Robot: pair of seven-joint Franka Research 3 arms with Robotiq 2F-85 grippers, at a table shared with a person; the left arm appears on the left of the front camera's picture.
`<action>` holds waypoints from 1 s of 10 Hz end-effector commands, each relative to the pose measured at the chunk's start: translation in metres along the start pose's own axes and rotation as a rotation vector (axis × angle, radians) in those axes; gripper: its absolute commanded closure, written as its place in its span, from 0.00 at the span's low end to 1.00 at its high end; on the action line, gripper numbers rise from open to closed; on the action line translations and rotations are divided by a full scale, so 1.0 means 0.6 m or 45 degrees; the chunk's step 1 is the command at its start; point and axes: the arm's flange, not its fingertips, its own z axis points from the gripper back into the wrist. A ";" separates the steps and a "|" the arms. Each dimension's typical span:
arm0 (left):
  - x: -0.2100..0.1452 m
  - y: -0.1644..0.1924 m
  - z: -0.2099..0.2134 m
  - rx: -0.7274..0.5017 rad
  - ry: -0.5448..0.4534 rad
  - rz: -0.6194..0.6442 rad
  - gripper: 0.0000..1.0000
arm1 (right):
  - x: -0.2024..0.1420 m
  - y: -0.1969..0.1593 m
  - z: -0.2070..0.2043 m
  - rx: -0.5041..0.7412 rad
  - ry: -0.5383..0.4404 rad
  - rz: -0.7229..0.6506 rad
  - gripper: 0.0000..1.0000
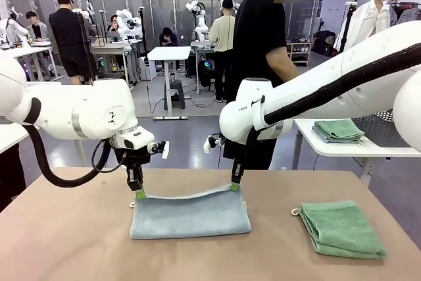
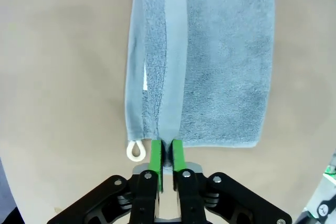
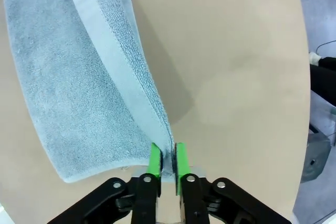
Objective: Fold the towels and place them in the basket.
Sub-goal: When a person lays out a Towel with hook on the table, fold it in half twice.
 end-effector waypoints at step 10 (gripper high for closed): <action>-0.023 -0.168 0.127 0.035 -0.321 0.720 0.00 | -0.008 0.096 0.053 -0.178 0.002 -0.718 0.00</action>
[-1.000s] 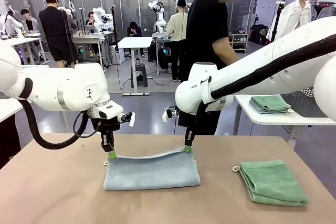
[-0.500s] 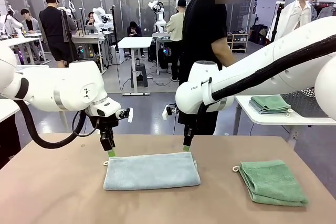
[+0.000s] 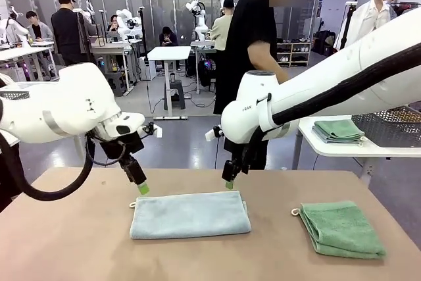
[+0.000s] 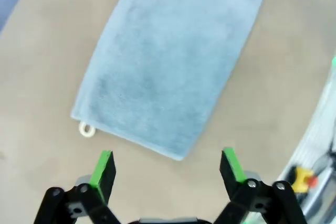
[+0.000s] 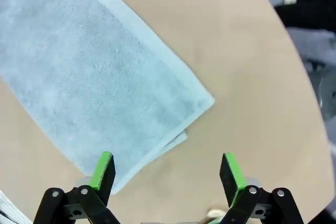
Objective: Fold the towels and place them in the basket.
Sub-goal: When a person lays out a Towel with hook on the table, fold it in half twice.
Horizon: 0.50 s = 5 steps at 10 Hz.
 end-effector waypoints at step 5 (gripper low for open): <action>-0.042 -0.092 0.078 0.072 -0.085 0.238 0.00 | -0.022 0.039 0.004 -0.042 0.006 -0.221 0.00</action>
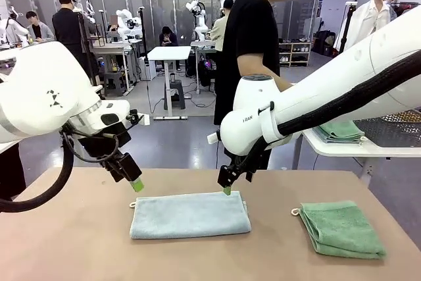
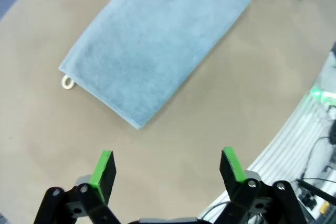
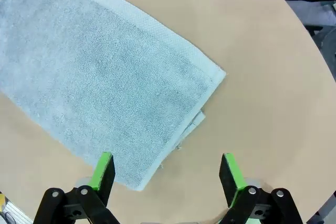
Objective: Fold the towels and place them in the basket.
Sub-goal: When a person lays out a Towel with hook on the table, fold it in half twice.
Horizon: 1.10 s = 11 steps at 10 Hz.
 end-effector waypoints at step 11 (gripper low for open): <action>-0.112 -0.133 0.421 0.069 -0.061 0.299 0.00 | -0.053 0.051 -0.023 -0.063 0.018 -0.736 0.00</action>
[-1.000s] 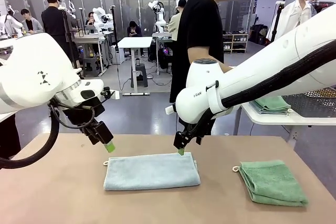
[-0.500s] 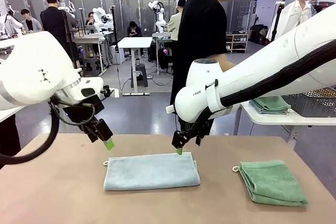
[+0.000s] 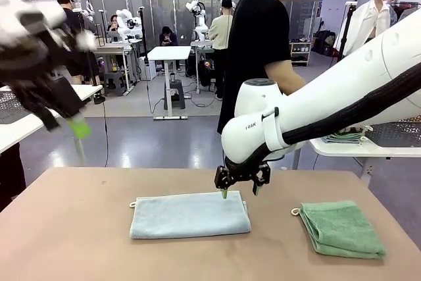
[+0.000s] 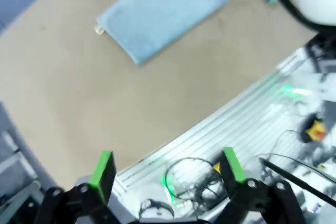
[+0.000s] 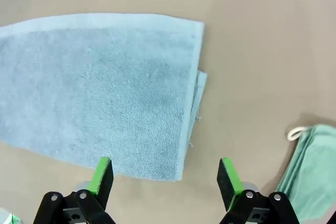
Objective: Fold the towels and place them in the basket.
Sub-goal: When a person lays out a Towel with hook on the table, fold it in half twice.
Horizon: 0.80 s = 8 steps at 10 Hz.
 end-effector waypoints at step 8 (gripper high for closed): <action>-0.248 -0.072 0.307 0.086 -0.414 0.300 0.00 | 0.003 -0.028 -0.100 -0.040 0.029 -0.250 0.00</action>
